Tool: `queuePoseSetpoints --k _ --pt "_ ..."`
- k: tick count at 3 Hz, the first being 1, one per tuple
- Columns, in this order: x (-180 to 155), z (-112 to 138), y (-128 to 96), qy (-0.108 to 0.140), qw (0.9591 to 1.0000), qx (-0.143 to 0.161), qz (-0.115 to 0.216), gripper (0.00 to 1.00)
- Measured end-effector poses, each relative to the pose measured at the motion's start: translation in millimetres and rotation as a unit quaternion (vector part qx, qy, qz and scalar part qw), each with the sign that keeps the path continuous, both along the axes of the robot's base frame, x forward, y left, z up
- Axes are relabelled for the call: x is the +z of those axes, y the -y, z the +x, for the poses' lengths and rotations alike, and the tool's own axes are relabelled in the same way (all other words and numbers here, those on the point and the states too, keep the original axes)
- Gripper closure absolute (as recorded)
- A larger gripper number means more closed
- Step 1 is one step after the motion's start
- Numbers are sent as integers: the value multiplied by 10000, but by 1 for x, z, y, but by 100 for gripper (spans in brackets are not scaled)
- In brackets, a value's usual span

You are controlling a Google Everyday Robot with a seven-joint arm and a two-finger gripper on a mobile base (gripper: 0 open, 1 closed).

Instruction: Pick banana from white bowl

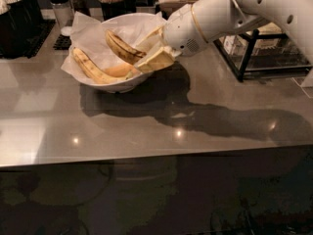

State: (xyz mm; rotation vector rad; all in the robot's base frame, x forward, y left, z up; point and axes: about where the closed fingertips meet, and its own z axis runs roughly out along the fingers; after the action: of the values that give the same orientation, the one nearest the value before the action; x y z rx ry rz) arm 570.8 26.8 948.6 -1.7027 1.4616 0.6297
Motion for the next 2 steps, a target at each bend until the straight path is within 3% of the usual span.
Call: queuePoseSetpoints --k 2 --pt "-1 -52 23 69 9981 -596 -158 100"
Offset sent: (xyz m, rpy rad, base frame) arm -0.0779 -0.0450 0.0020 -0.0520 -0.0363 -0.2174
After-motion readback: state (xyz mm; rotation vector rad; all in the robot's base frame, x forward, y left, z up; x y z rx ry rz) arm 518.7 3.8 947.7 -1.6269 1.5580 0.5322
